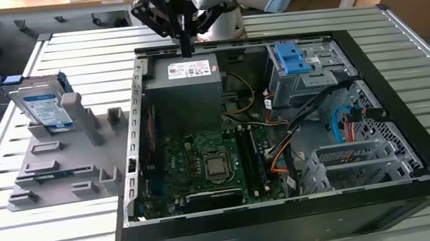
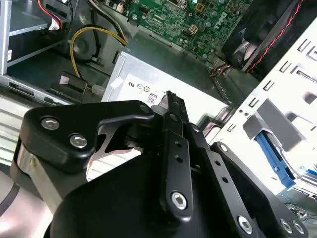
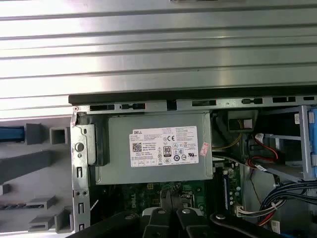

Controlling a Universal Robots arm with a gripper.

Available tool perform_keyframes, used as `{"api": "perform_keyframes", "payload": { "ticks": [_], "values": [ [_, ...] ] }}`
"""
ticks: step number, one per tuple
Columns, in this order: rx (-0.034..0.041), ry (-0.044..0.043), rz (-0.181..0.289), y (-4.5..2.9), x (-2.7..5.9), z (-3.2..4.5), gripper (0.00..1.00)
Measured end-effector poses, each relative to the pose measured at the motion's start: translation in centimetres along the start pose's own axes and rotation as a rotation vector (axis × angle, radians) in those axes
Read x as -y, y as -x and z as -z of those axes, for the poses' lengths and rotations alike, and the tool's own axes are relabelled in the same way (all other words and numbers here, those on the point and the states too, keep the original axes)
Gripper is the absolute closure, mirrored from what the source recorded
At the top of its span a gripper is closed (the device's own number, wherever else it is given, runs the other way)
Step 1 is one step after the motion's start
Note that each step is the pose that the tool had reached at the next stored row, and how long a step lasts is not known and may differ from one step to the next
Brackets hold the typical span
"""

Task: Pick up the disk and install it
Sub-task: 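Reach for the disk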

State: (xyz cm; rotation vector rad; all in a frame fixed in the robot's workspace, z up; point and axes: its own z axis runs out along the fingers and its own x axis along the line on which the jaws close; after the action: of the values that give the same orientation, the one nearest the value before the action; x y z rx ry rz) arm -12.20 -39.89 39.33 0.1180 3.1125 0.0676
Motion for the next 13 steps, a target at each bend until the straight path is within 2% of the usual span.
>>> {"api": "perform_keyframes", "payload": {
  "ticks": [13],
  "values": [
    [0.0000,-0.0001,0.000,-0.09,0.00,0.00,0.89]
  ]
}}
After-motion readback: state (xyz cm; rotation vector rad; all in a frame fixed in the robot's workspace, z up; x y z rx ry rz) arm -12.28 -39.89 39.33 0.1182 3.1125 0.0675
